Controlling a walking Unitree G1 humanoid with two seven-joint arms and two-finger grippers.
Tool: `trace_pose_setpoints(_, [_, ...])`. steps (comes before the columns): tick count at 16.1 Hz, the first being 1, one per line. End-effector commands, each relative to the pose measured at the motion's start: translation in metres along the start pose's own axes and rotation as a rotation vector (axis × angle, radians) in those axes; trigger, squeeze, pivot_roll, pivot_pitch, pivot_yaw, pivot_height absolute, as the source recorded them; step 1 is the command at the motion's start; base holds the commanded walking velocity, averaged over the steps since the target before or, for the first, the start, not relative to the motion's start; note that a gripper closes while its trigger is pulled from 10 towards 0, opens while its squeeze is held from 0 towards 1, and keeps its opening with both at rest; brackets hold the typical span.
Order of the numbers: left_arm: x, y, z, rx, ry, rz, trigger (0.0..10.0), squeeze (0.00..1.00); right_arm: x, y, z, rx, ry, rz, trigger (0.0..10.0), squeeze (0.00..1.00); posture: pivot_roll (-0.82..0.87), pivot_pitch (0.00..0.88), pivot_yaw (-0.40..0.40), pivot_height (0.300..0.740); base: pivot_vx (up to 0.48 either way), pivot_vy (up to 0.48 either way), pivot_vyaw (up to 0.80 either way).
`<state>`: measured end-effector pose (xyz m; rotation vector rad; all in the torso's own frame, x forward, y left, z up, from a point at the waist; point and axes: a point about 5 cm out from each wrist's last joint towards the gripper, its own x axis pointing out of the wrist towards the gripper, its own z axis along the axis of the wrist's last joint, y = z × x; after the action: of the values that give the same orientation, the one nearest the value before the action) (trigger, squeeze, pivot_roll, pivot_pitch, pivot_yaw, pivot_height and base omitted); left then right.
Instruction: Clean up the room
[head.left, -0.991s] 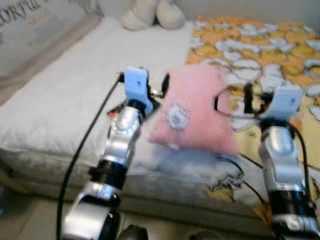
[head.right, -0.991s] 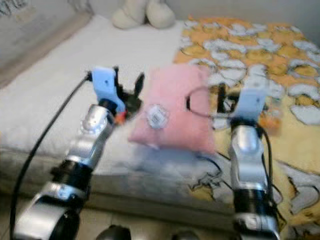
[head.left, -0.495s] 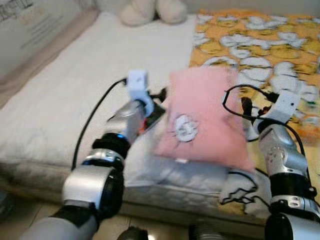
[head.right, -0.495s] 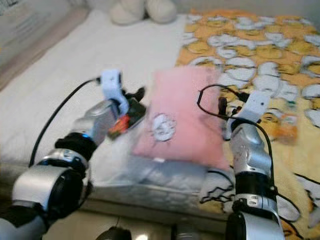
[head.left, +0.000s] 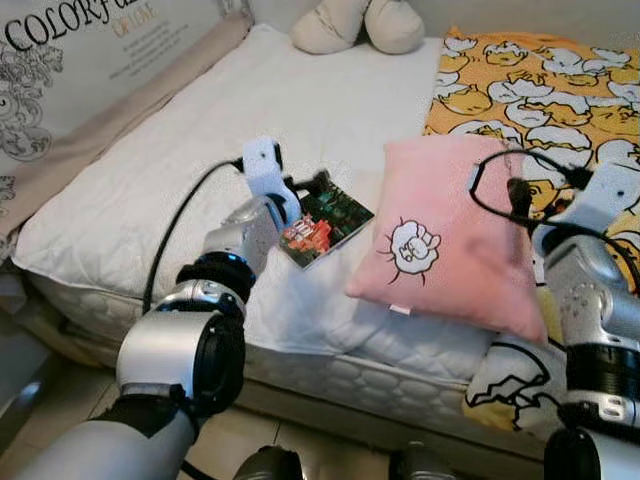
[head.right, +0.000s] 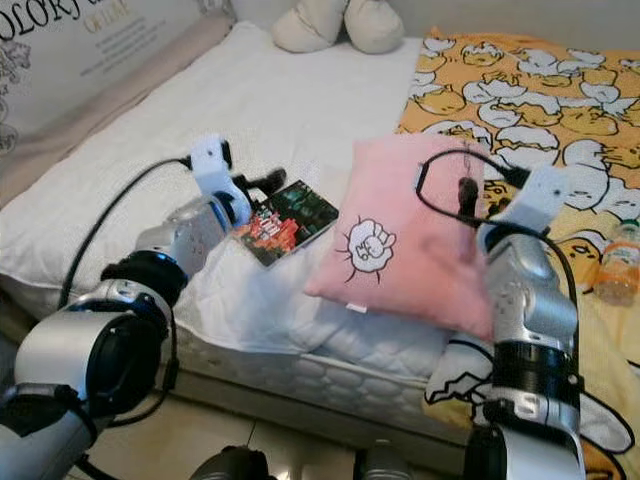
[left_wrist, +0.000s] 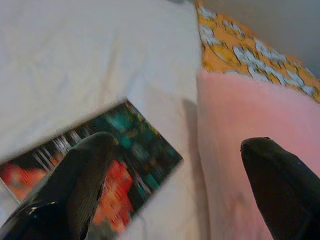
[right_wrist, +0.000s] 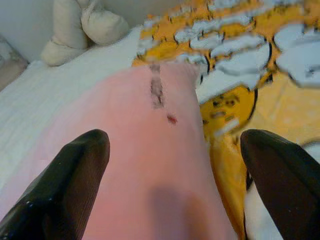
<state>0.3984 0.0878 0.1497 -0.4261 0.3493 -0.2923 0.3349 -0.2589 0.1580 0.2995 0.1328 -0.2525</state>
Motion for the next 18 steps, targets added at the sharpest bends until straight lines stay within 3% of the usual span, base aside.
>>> trace_pose_setpoints(1, [0.001,-0.005,-0.009,-0.04,0.051,-0.028,10.0,0.0,-0.004,-0.004,0.001,0.01,0.028,-0.016,10.0,0.0,-0.24,0.014,0.065,0.697,0.0,0.0,0.0])
trace_pose_setpoints(4, [0.003,-0.016,-0.018,-0.101,0.08,-0.071,10.0,0.0,-0.01,-0.017,-0.001,0.001,0.077,-0.046,10.0,0.0,-0.27,0.042,0.064,0.697,0.0,0.0,0.0])
trace_pose_setpoints(7, [0.006,-0.031,-0.02,-0.097,0.087,-0.131,10.0,0.0,-0.006,-0.028,-0.005,0.033,0.089,-0.066,10.0,0.0,-0.3,0.069,0.078,0.697,0.0,0.0,0.0])
trace_pose_setpoints(10, [0.008,-0.046,-0.027,-0.082,0.116,-0.178,10.0,0.0,0.007,-0.016,-0.026,0.13,0.134,-0.025,10.0,0.0,-0.31,0.087,0.093,0.697,0.0,0.0,0.0])
trace_pose_setpoints(14, [0.008,-0.058,-0.051,-0.055,0.174,-0.176,10.0,0.0,0.02,-0.004,-0.034,0.137,0.12,0.015,10.0,0.0,-0.32,0.1,0.106,0.697,0.0,0.0,0.0])
trace_pose_setpoints(18, [0.006,-0.048,-0.065,-0.07,0.185,-0.092,10.0,0.0,0.03,0.019,-0.039,0.056,0.113,0.087,10.0,0.02,-0.33,0.107,0.108,0.697,0.0,0.0,0.0])
